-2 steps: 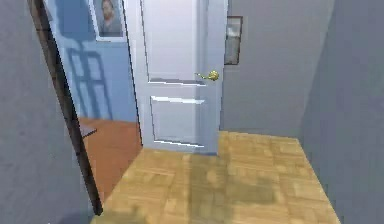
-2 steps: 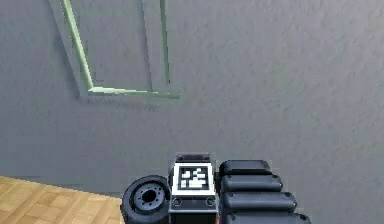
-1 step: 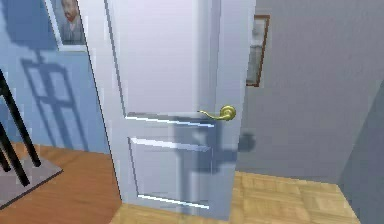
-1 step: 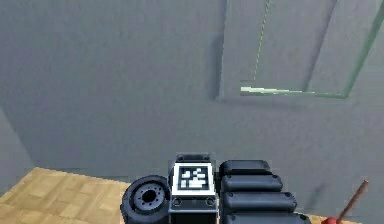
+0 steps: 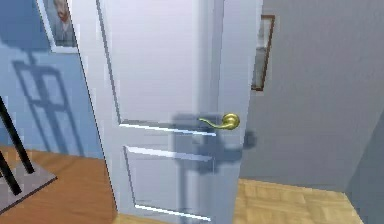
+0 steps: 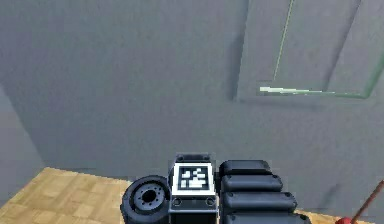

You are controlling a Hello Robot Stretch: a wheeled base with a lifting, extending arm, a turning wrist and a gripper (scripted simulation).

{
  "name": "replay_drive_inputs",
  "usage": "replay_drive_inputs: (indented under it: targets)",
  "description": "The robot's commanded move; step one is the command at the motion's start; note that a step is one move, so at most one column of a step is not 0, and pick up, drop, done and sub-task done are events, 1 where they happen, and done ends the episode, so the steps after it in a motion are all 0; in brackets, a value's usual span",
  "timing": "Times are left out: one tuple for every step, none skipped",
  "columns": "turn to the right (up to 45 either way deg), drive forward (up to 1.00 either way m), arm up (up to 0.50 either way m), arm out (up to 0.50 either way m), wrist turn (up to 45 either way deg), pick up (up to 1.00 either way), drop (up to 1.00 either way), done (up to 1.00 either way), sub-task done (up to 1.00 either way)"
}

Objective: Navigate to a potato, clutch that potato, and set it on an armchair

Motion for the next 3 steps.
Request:
replay_drive_inputs:
  targets:
    - [-45.0, 0.0, 0.0, 0.0, 0.0, 0.0, 0.0, 0.0, 0.0]
    - [-6.0, 0.0, 0.0, 0.0, 0.0, 0.0, 0.0, 0.0, 0.0]
    - [0.0, 0.65, 0.0, 0.0, 0.0, 0.0, 0.0, 0.0, 0.0]
